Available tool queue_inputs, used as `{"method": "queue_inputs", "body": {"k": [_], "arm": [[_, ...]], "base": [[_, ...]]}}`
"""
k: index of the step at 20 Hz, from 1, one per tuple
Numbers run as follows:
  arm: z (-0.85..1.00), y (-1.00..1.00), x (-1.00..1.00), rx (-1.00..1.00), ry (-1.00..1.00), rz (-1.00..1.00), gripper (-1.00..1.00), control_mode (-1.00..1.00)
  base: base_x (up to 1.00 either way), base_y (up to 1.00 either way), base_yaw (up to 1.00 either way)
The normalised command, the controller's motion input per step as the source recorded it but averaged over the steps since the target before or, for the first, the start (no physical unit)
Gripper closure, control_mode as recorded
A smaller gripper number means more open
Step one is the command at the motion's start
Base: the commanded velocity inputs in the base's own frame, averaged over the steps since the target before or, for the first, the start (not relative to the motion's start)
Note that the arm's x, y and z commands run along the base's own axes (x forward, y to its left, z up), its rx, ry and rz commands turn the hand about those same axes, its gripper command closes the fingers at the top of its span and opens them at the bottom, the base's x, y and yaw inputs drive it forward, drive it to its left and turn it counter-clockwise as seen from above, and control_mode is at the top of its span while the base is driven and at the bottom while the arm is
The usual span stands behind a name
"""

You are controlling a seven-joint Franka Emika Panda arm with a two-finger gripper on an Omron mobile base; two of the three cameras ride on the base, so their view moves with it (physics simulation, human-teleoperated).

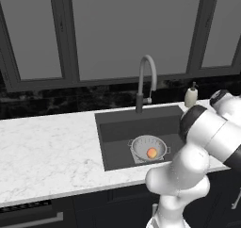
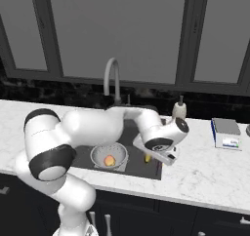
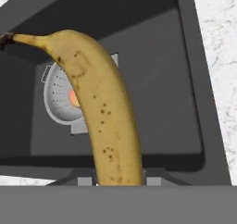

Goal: Put the colander in the sink, put the banana, peach in the colander, and turn on the sink faucet and pour water over the colander.

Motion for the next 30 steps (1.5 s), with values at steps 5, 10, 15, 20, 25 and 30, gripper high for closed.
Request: {"method": "queue_inputs", "body": {"k": [5, 10, 15, 20, 25, 30], "arm": [[0.13, 0.57, 0.07, 0.00, -0.01, 0.00, 1.00, -1.00], [0.00, 0.55, 0.07, 0.00, 0.00, 0.01, 1.00, -1.00], [-0.02, 0.48, 0.29, 0.00, 0.00, 0.01, 1.00, -1.00], [-0.20, 0.31, 0.40, 0.00, 0.01, 0.01, 1.00, -1.00], [-0.29, 0.34, 0.17, 0.00, 0.02, 0.01, 1.00, -1.00], [-0.13, 0.32, 0.08, 0.01, 0.01, 0.01, 1.00, -1.00]], "base": [[0.00, 0.00, 0.00], [0.00, 0.00, 0.00], [0.00, 0.00, 0.00], [0.00, 0.00, 0.00], [0.00, 0.00, 0.00], [0.00, 0.00, 0.00]]}}
